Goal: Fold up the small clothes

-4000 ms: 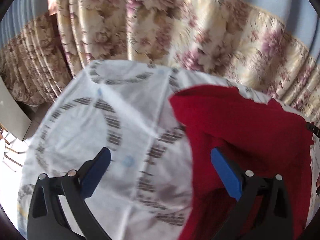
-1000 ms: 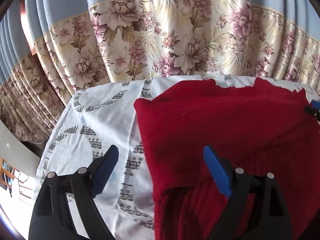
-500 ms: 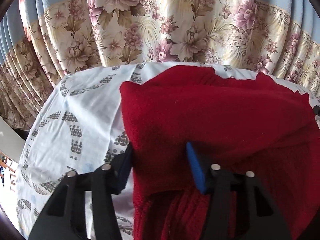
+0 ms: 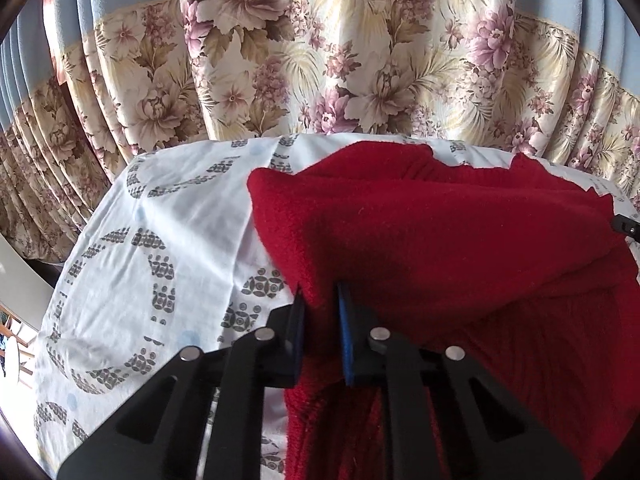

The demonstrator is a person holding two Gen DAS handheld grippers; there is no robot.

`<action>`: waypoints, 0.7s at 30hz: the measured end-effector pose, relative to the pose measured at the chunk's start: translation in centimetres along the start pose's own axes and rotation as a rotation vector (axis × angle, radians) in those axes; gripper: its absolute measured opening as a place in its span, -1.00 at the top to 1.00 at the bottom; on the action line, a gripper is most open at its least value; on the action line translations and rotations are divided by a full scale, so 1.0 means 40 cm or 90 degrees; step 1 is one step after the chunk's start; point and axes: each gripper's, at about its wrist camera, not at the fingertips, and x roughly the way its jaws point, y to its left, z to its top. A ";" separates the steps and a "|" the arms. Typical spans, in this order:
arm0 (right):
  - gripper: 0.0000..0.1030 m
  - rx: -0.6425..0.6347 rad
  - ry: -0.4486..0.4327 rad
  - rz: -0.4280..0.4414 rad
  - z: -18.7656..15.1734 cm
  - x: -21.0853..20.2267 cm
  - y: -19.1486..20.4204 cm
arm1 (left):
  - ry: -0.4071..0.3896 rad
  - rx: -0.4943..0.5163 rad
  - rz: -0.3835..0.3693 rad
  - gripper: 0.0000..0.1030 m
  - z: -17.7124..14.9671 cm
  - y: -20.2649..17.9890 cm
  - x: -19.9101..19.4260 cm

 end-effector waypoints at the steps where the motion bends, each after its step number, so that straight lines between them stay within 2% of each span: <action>1: 0.90 0.003 -0.004 0.004 -0.001 -0.011 -0.005 | 0.001 0.005 0.001 0.76 0.001 -0.001 -0.003; 7: 0.90 0.004 -0.019 0.025 -0.012 -0.081 -0.010 | -0.003 0.011 -0.005 0.80 0.018 0.030 -0.048; 10: 0.90 -0.006 -0.013 0.013 -0.031 -0.098 -0.002 | 0.011 0.038 -0.009 0.80 0.016 0.033 -0.049; 14: 0.86 -0.041 0.032 -0.030 -0.064 -0.021 0.010 | 0.056 0.071 -0.002 0.74 -0.011 0.030 0.001; 16: 0.81 -0.052 0.025 -0.042 -0.073 -0.018 0.018 | 0.054 0.084 0.009 0.58 -0.014 0.030 0.000; 19: -0.02 -0.031 0.020 -0.058 -0.072 -0.038 0.005 | 0.039 0.068 0.039 0.01 -0.017 0.050 -0.011; 20: -0.01 -0.013 0.017 -0.042 -0.072 -0.055 -0.008 | 0.033 0.067 0.063 -0.32 -0.018 0.053 -0.022; 21: -0.01 -0.003 0.012 -0.026 -0.073 -0.077 -0.017 | 0.026 0.065 0.075 -0.40 -0.020 0.056 -0.041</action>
